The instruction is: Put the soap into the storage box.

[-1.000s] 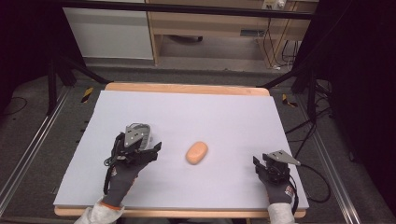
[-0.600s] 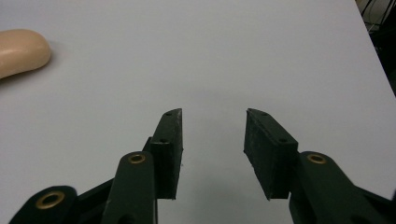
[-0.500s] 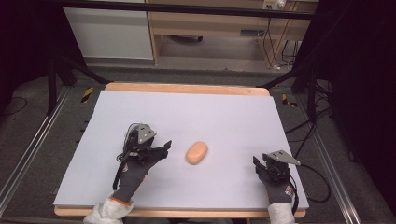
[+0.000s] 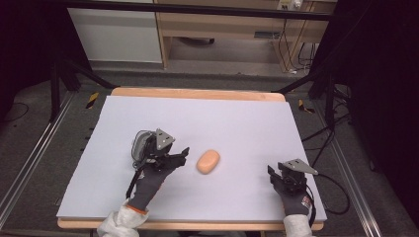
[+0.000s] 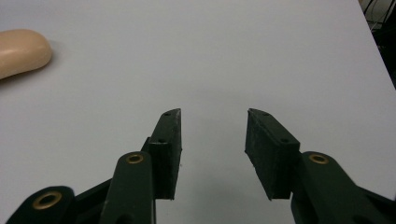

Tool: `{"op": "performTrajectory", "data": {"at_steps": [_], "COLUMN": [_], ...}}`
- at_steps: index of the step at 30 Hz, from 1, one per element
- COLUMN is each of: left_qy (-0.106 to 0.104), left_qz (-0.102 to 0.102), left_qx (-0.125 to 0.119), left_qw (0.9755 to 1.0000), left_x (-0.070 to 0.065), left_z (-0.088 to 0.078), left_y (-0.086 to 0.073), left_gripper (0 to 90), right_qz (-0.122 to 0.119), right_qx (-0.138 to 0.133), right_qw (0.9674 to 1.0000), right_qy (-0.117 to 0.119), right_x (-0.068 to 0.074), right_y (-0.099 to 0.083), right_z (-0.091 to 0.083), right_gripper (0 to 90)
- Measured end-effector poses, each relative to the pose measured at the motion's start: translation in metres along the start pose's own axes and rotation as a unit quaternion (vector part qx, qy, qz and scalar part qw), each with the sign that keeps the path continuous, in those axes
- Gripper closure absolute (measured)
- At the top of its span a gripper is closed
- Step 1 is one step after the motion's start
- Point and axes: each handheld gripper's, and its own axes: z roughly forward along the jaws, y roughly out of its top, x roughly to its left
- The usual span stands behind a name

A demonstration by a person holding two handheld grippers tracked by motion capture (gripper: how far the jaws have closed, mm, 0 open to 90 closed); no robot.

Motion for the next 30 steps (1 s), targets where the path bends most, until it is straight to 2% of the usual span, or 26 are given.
{"op": "performTrajectory", "data": {"at_steps": [9,22,30], "left_qy": [-0.004,-0.025,-0.03], "left_qz": [0.005,0.018,0.023], "left_qx": [0.006,0.021,0.031], "left_qw": [1.0,0.9993,0.9988], "left_x": [-0.009,-0.027,-0.034], "left_z": [0.01,0.028,0.037], "left_y": [0.004,0.008,0.008], "left_gripper": [28.6,28.0,27.1], "right_qz": [0.001,0.001,0.002], "right_qx": [-0.001,-0.001,-0.002], "right_qw": [1.0,1.0,1.0], "right_qy": [0.001,0.001,0.002], "right_x": [0.0,0.0,-0.001], "right_y": [0.0,0.0,0.0], "right_z": [0.0,0.0,0.0], "right_gripper": [55.7,55.0,54.9]}}
